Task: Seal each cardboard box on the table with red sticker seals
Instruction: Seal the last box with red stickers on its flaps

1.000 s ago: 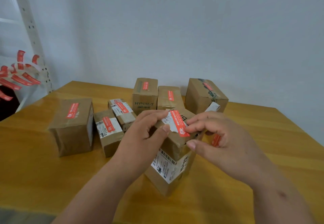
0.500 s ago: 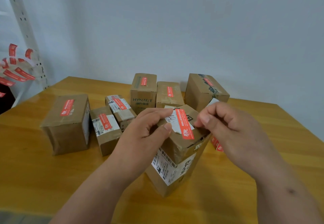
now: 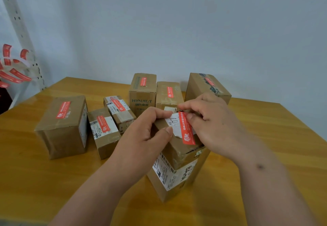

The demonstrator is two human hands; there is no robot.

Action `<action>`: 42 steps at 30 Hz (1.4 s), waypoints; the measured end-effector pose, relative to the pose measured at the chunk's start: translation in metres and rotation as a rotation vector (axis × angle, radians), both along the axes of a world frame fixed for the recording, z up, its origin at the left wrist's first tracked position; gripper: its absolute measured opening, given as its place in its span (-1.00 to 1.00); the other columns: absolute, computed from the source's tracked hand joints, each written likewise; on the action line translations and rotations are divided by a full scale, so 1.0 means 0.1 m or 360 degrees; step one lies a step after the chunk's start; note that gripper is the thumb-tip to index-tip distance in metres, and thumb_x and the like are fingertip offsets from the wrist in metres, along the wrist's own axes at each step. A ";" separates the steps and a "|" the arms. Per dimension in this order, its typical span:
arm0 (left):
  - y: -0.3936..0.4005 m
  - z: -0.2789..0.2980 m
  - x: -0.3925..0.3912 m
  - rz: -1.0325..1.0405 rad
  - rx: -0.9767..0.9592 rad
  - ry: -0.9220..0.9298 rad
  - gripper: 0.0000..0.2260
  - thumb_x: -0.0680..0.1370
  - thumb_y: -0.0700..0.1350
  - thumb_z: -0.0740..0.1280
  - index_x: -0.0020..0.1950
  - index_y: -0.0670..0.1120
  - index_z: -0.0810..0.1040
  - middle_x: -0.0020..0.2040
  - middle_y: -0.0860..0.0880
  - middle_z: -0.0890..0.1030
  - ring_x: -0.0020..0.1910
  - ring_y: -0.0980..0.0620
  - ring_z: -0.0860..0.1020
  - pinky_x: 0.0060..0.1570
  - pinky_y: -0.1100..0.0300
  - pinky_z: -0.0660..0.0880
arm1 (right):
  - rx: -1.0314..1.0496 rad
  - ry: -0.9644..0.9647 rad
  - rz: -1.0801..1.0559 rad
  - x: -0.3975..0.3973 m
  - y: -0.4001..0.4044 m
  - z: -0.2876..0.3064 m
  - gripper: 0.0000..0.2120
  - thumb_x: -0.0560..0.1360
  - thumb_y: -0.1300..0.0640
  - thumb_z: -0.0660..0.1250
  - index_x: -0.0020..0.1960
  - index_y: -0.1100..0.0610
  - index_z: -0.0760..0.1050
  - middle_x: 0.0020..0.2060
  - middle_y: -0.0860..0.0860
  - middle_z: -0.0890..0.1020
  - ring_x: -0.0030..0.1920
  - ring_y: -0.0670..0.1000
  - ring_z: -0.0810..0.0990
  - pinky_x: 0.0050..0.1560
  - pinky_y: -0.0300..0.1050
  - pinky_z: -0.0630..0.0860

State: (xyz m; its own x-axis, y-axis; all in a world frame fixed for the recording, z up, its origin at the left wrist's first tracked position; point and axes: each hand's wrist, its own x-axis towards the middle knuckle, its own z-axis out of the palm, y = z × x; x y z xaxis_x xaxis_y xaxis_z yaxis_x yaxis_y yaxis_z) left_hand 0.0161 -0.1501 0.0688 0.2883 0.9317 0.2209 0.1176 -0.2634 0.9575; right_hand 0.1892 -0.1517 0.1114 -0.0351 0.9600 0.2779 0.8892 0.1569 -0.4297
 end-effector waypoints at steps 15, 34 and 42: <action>0.05 0.01 -0.01 -0.0041 -0.0039 -0.0052 -0.83 0.56 -0.03 0.29 0.12 0.17 0.53 -0.05 0.15 0.62 -0.08 0.19 0.62 -0.18 0.20 0.61 | 0.0023 0.0012 0.0084 -0.01 0.09 0.01 -0.80 0.61 0.07 0.17 -0.01 -0.20 0.50 0.00 -0.18 0.44 0.09 -0.13 0.38 -0.03 -0.19 0.36; 0.04 0.02 0.02 -0.0047 0.0068 0.0029 -0.74 0.60 -0.07 0.21 0.20 0.23 0.53 -0.03 0.30 0.50 0.00 0.31 0.52 -0.06 0.30 0.58 | 0.0223 -0.0006 0.0151 0.02 0.03 0.01 -0.85 0.61 0.09 0.17 -0.12 -0.05 0.40 -0.09 -0.13 0.46 -0.04 -0.15 0.41 -0.17 -0.35 0.29; 0.05 0.01 0.01 -0.0047 0.0061 0.0013 -0.75 0.60 -0.08 0.22 0.19 0.20 0.54 0.03 0.23 0.52 0.00 0.27 0.53 -0.11 0.31 0.56 | 0.0297 -0.0108 0.0215 0.07 -0.07 0.06 -0.87 0.62 0.07 0.13 -0.07 0.02 0.40 -0.19 -0.13 0.50 -0.14 -0.14 0.44 -0.28 -0.31 0.30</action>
State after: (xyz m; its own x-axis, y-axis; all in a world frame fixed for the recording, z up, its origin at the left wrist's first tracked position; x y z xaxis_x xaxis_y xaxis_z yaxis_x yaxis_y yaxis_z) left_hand 0.0167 -0.1456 0.0693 0.3174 0.9137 0.2540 0.1171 -0.3035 0.9456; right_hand 0.1960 -0.1585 0.1172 -0.1844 0.8775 0.4428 0.8807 0.3475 -0.3219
